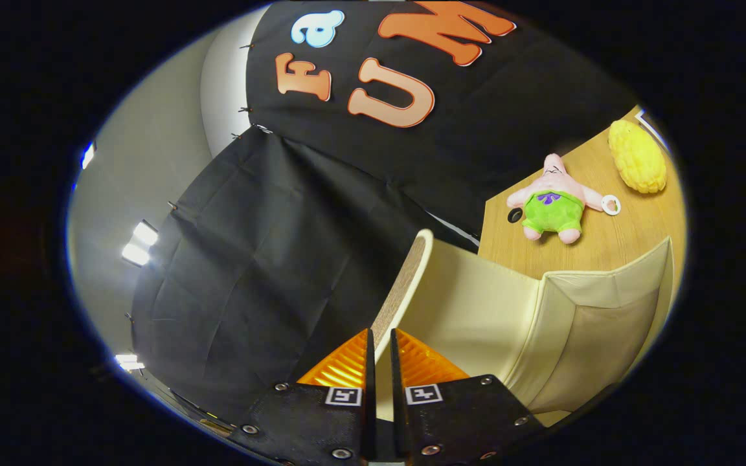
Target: Open the storage box then place both shoes into the box .Put the left shoe in first, then the right shoe, with the right side of both shoes facing outward in a uniform manner.
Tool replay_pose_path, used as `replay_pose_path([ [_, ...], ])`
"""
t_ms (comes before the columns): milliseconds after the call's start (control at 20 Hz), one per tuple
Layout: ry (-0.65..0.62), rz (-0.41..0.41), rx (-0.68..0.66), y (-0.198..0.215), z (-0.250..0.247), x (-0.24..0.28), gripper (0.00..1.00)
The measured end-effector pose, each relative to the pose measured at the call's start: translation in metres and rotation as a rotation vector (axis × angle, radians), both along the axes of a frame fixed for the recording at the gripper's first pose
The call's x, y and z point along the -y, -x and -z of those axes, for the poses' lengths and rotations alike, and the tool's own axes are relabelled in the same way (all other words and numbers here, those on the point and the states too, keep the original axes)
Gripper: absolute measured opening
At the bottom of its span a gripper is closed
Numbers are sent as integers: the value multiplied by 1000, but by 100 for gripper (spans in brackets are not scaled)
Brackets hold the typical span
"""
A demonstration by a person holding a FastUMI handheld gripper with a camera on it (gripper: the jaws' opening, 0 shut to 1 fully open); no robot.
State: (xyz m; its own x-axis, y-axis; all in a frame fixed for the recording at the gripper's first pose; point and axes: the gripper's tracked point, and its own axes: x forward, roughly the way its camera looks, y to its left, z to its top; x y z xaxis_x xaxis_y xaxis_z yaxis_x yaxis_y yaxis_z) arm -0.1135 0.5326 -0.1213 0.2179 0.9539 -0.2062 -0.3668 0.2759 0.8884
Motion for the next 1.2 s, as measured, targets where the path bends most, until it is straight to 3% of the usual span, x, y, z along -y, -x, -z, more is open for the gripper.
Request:
replay_pose_path([
  [50, 15, -2, 13, 1, 4, -3, 28],
  [100, 45, 3, 31, 0, 9, -2, 39],
  [150, 75, 6, 47, -2, 15, 0, 61],
  [250, 125, 23, 63, -4, 25, 9, 84],
  [350, 156, 60, 79, -11, 31, 24, 94],
  [1200, 558, 550, 228, -94, 94, 250, 98],
])
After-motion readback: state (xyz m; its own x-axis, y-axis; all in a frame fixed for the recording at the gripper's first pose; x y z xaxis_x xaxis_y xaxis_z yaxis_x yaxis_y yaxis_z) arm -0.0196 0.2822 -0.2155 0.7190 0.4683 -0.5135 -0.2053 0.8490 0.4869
